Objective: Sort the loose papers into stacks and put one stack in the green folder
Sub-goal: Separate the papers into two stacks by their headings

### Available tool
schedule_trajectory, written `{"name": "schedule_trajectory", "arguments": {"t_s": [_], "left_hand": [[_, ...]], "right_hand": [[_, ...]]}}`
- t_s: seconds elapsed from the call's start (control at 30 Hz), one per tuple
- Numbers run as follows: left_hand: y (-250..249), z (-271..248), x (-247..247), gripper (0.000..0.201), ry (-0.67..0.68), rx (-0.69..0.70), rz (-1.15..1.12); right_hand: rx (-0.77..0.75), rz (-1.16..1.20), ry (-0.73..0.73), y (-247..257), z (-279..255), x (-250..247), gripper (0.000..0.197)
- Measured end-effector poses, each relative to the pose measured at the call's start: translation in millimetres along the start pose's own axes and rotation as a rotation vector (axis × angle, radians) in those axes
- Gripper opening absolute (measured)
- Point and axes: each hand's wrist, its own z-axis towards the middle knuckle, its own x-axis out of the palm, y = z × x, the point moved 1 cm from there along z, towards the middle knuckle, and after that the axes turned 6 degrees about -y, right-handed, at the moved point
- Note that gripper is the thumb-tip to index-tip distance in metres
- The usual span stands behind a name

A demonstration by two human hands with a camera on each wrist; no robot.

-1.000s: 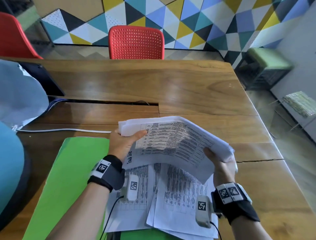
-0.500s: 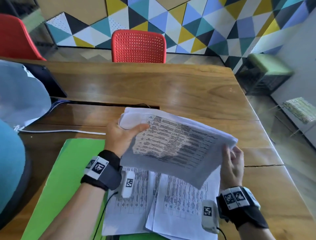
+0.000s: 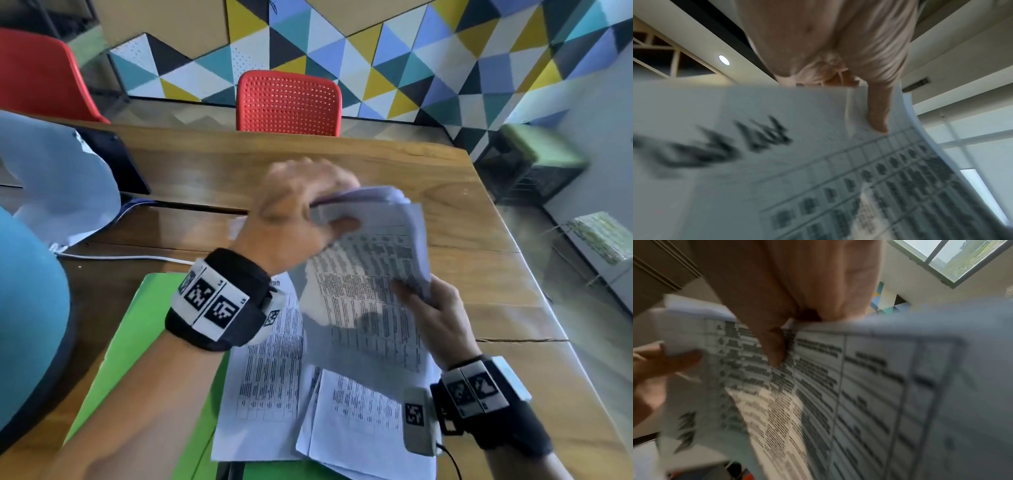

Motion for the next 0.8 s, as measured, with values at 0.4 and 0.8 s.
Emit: {"name": "schedule_trajectory", "arguments": {"t_s": [0.4,0.8], "left_hand": [[29.8,-99.4,50.6,0.024,-0.06,-0.954,-0.656],[37.3,-113.8,51.5,0.022,-0.319,-1.017,-0.725]], "right_hand": [[0.099,0.281,-0.113,-12.4,-32.6,20.3,0.018],[0.004,0.139,-0.23,-32.8,-25.6,52.0,0.032]]}}
